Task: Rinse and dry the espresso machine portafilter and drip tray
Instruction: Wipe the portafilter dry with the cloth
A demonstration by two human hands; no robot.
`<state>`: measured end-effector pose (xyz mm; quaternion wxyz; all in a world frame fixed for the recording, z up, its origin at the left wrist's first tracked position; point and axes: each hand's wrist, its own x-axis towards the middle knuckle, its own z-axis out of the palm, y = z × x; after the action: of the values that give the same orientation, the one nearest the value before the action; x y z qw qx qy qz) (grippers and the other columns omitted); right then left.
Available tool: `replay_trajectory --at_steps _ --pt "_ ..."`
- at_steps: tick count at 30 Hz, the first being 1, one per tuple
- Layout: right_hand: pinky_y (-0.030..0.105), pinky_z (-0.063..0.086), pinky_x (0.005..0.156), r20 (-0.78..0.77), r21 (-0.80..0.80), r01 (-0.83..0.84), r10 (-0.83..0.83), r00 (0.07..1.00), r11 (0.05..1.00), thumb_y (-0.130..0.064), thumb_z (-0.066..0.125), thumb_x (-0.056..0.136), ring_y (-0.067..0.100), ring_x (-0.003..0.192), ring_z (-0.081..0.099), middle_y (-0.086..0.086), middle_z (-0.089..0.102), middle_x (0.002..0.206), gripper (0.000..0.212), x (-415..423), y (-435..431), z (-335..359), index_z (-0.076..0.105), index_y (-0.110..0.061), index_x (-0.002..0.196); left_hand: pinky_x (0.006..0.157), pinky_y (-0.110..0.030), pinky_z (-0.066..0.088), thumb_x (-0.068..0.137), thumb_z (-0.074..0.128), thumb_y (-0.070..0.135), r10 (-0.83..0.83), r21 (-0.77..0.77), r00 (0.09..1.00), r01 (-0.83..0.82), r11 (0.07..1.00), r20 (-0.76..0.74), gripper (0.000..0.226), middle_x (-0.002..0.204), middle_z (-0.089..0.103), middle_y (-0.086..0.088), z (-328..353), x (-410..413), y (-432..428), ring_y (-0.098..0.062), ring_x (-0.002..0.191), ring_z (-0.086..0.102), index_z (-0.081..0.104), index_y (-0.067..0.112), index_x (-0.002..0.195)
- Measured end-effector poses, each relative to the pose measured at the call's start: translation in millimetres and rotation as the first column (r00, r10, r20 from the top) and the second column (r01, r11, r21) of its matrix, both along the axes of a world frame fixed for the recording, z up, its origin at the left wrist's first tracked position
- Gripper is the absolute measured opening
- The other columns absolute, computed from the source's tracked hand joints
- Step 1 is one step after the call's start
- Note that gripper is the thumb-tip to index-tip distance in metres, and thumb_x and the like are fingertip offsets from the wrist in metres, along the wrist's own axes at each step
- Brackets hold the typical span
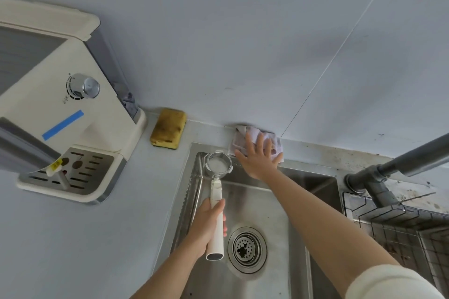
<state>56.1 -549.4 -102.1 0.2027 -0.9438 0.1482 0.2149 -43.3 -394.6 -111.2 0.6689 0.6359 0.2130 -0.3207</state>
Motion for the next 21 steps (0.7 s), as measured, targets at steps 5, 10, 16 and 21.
replay_trajectory --at_steps 5,10,16,21 --pt "0.066 0.004 0.109 -0.043 0.064 -0.042 0.045 0.998 0.997 -0.034 0.026 0.099 0.039 0.142 -0.016 0.005 -0.018 0.156 0.045 9.1 -12.6 15.8 0.016 -0.040 0.142 0.046 -0.025 0.046 0.093 0.052 0.026 -0.034 -0.027 0.999 0.034 0.999 0.018 0.014 0.068 0.050 -0.004 12.6 -1.5 4.4 -0.016 0.049 0.049 0.048 0.013 0.090" --pt "0.052 -0.001 0.115 0.017 0.296 0.084 -0.093 0.996 0.951 -0.048 0.036 0.094 0.029 0.145 -0.011 0.003 -0.011 0.158 0.065 -12.0 0.0 44.6 0.000 -0.038 0.147 0.049 -0.028 0.048 0.093 0.051 0.028 -0.093 -0.051 0.994 0.096 0.994 0.054 0.016 0.069 0.051 -0.004 29.1 -3.8 10.4 -0.016 0.049 0.052 0.048 0.013 0.092" --pt "0.011 0.001 0.100 0.015 0.722 0.062 -0.106 0.994 0.689 -0.033 0.058 0.089 0.012 0.145 0.006 -0.009 0.015 0.155 0.086 -63.0 4.7 83.6 -0.003 -0.030 0.149 0.047 -0.024 0.044 0.095 0.049 0.027 -0.209 -0.091 0.970 0.221 0.971 0.124 0.013 0.066 0.050 -0.003 60.1 -14.9 16.2 -0.015 0.045 0.046 0.049 0.014 0.091" --pt "0.012 0.019 0.101 0.134 0.708 -0.026 -0.098 0.986 0.706 -0.009 0.071 0.080 0.002 0.123 0.026 -0.016 0.028 0.128 0.098 -96.2 5.9 101.4 0.003 -0.021 0.150 0.044 -0.022 0.042 0.095 0.048 0.027 -0.324 -0.084 0.925 0.346 0.935 0.196 0.016 0.066 0.050 -0.002 87.3 -32.1 23.6 -0.012 0.043 0.046 0.049 0.011 0.097"
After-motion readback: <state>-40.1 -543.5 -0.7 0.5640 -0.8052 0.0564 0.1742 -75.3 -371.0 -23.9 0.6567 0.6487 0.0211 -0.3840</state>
